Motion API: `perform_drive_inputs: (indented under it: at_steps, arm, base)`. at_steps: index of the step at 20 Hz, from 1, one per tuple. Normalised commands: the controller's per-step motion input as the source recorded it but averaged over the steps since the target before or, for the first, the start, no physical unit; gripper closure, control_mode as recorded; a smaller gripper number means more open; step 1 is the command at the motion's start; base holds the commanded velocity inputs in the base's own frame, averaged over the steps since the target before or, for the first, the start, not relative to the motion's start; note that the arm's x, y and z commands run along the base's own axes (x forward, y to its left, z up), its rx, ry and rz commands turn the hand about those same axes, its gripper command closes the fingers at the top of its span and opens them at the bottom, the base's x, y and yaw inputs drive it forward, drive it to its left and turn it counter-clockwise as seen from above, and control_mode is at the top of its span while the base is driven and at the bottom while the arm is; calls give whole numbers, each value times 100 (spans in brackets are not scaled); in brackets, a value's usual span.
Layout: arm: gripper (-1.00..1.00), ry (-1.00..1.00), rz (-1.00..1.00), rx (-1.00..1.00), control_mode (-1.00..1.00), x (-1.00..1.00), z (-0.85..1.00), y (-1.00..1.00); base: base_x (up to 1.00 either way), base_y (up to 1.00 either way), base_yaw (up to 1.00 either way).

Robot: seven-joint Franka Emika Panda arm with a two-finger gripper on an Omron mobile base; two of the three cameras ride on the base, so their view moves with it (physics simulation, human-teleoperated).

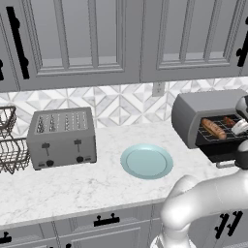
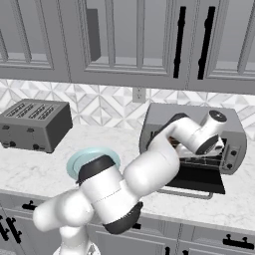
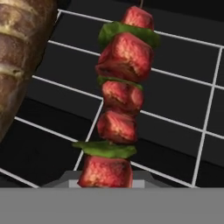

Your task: Pick up the kebab skewer and baguette bread, and place them inside the toaster oven. Close the toaster oven door and start by setting the timer.

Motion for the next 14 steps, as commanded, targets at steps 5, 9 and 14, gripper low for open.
perform_drive_inputs:
  at_steps: [5,9,14]
  arm:
    - [100,0,0,0,-100,3,-18,0]
    - [-100,-1,0,0,-100,-4,-22,0]
    - [-100,-10,0,0,-100,-6,-2,0]
  base:
    - [0,0,0]
    - [0,0,0]
    - [0,0,0]
